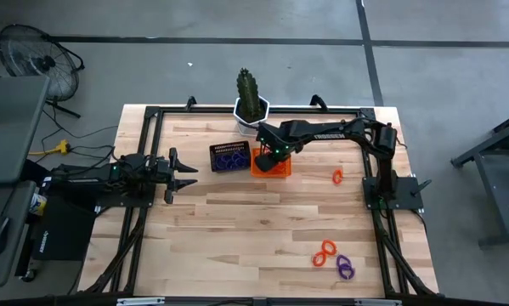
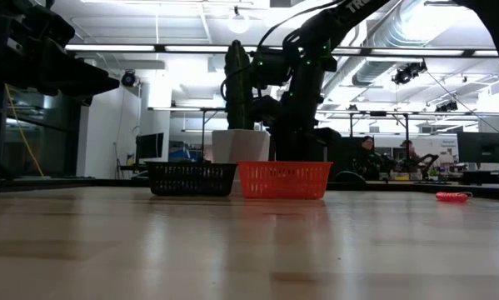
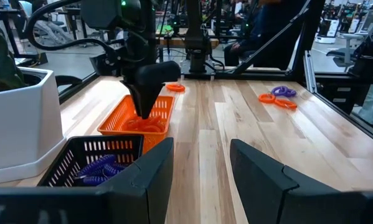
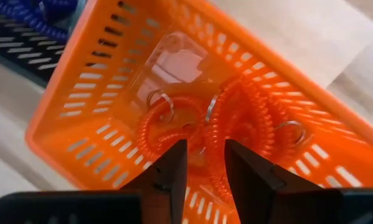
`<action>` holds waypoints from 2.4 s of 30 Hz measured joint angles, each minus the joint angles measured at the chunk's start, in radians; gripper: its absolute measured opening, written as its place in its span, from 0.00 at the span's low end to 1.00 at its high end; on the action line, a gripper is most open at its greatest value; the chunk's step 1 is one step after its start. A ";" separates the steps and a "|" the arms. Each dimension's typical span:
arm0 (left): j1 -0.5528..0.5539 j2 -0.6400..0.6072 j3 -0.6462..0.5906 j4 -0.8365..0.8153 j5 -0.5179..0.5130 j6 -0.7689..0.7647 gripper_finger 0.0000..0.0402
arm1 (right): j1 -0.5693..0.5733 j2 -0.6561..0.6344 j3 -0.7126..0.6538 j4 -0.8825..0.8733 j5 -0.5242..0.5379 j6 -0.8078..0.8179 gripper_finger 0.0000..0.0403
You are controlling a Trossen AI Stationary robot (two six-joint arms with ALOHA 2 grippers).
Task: Sort spring keychains
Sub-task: Put the orange spring keychain in the orange bin
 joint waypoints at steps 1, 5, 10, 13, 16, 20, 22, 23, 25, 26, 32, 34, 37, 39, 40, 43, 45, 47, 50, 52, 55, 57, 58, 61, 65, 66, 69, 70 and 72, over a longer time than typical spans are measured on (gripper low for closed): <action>0.000 0.000 0.000 0.000 0.000 0.000 0.39 | 0.000 0.000 0.000 0.000 -0.011 -0.006 0.26; 0.000 0.000 0.000 0.000 0.000 0.000 0.39 | 0.000 0.000 0.000 0.008 -0.041 -0.013 0.29; 0.000 0.000 0.000 0.000 0.000 0.000 0.39 | 0.000 -0.030 0.000 0.006 -0.034 -0.035 0.31; 0.000 0.000 0.000 0.000 0.000 0.000 0.39 | 0.000 -0.051 0.000 0.002 -0.026 -0.041 0.33; 0.000 0.000 0.000 0.000 0.000 0.000 0.39 | 0.001 -0.071 0.000 -0.004 -0.011 -0.054 0.36; 0.000 0.000 0.000 0.000 0.000 0.000 0.39 | 0.003 -0.102 0.000 -0.024 0.016 -0.056 0.40; 0.000 0.000 0.000 0.000 0.000 0.000 0.39 | 0.003 -0.120 0.000 -0.047 0.024 -0.059 0.43; 0.000 0.000 0.000 0.000 0.000 0.000 0.39 | 0.004 -0.132 0.000 -0.067 0.036 -0.061 0.44; 0.000 0.000 0.000 0.000 0.000 0.000 0.39 | 0.006 -0.160 0.000 -0.119 0.071 -0.060 0.46; 0.000 0.000 0.000 0.000 0.000 0.000 0.39 | 0.008 -0.176 0.000 -0.153 0.091 -0.060 0.46; 0.000 0.000 0.000 0.000 0.000 0.000 0.39 | 0.018 -0.261 0.000 -0.393 0.240 -0.038 0.47; 0.000 0.000 0.000 0.000 0.000 0.000 0.39 | 0.019 -0.284 0.000 -0.464 0.290 -0.020 0.47; 0.000 0.000 0.000 0.000 0.000 0.000 0.39 | 0.019 -0.312 0.000 -0.553 0.347 0.018 0.47; 0.000 0.000 0.000 0.000 0.000 0.000 0.39 | 0.017 -0.322 -0.001 -0.618 0.382 0.048 0.47; 0.000 0.000 0.000 0.000 0.000 0.000 0.39 | 0.015 -0.327 -0.004 -0.645 0.396 0.061 0.47; 0.000 0.000 0.000 0.000 0.000 0.000 0.39 | 0.014 -0.368 -0.059 -0.650 0.401 0.094 0.47; 0.000 0.000 0.000 0.000 0.000 0.000 0.39 | 0.014 -0.410 -0.132 -0.617 0.368 0.123 0.47; 0.000 0.000 0.000 0.000 0.000 0.000 0.39 | 0.014 -0.457 -0.214 -0.569 0.321 0.157 0.47; 0.000 0.000 0.000 0.000 0.000 0.000 0.39 | 0.019 -0.527 -0.329 -0.492 0.255 0.227 0.47; 0.000 0.000 0.000 0.000 0.000 0.000 0.39 | 0.019 -0.564 -0.394 -0.456 0.212 0.267 0.47; 0.000 0.000 0.000 0.000 0.000 0.000 0.39 | 0.019 -0.609 -0.477 -0.413 0.169 0.321 0.47; 0.000 0.000 0.000 0.000 0.000 0.000 0.39 | 0.019 -0.631 -0.525 -0.395 0.152 0.351 0.47; 0.000 0.000 0.000 0.000 0.000 0.000 0.39 | 0.019 -0.639 -0.545 -0.384 0.142 0.365 0.47; 0.000 0.000 0.000 0.000 0.000 0.000 0.39 | 0.019 -0.653 -0.598 -0.352 0.125 0.404 0.47; 0.000 0.000 0.000 0.000 0.000 0.000 0.39 | 0.011 -0.655 -0.671 -0.282 0.100 0.439 0.47; 0.000 0.000 0.000 0.000 0.000 0.000 0.39 | 0.008 -0.655 -0.689 -0.258 0.089 0.446 0.47; 0.000 0.000 0.000 0.000 0.000 0.000 0.39 | 0.000 -0.655 -0.741 -0.191 0.077 0.475 0.47; 0.000 0.000 0.000 0.000 0.000 0.000 0.39 | -0.003 -0.655 -0.754 -0.170 0.071 0.484 0.47; 0.000 0.000 0.000 0.000 0.000 0.000 0.39 | -0.010 -0.655 -0.777 -0.134 0.064 0.496 0.47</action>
